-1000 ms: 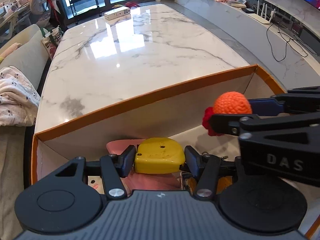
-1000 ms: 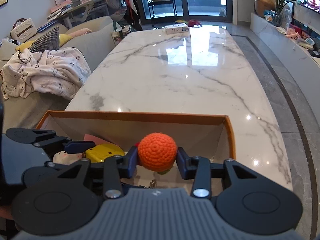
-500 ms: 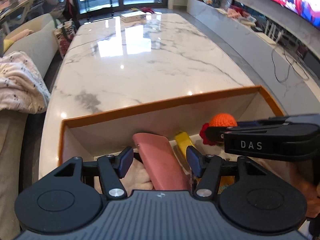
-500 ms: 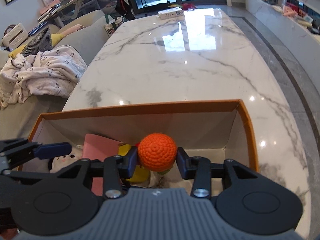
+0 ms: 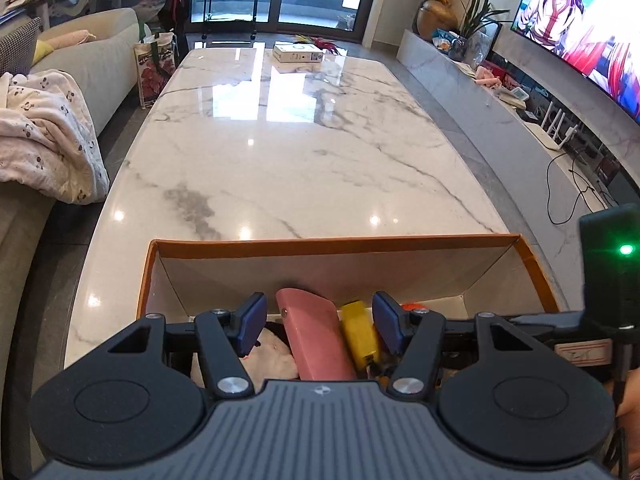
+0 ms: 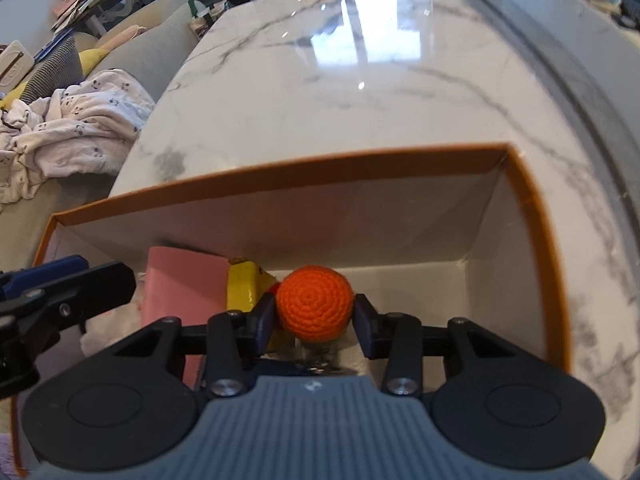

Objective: Organize objects
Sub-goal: 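Lower both items into the box and open both grippers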

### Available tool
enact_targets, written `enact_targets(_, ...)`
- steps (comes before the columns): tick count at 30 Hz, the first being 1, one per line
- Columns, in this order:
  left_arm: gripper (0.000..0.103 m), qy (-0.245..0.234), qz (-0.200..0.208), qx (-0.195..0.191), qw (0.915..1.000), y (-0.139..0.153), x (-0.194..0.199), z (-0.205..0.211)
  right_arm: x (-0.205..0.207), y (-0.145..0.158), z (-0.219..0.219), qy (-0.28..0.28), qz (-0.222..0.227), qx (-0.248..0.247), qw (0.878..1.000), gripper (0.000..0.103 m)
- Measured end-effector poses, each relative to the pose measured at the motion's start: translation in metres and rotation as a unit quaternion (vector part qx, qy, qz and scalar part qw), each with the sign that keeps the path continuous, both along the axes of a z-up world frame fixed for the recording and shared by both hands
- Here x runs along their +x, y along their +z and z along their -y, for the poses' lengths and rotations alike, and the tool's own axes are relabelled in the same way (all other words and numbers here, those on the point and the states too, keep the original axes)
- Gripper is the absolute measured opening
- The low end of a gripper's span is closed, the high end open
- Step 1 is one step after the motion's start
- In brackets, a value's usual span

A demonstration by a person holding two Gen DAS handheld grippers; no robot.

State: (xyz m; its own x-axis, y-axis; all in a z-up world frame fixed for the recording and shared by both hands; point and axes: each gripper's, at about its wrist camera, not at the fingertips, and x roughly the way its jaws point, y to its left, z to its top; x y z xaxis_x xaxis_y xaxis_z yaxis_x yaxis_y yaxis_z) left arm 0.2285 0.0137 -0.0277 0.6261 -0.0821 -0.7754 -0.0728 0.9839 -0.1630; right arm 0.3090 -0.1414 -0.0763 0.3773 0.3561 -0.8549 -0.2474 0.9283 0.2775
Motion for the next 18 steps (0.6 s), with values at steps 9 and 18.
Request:
enact_targets(9, 0.068, 0.007, -0.001, -0.006, 1.0000, -0.002, -0.002, 0.000, 0.001, -0.015, -0.014, 0.015, -0.051, 0.024, 0.998, 0.043)
enact_targets(18, 0.068, 0.007, 0.001, -0.007, 0.9999, 0.000, -0.007, -0.002, -0.011, -0.001, -0.020, 0.029, -0.006, -0.009, 1.000, 0.048)
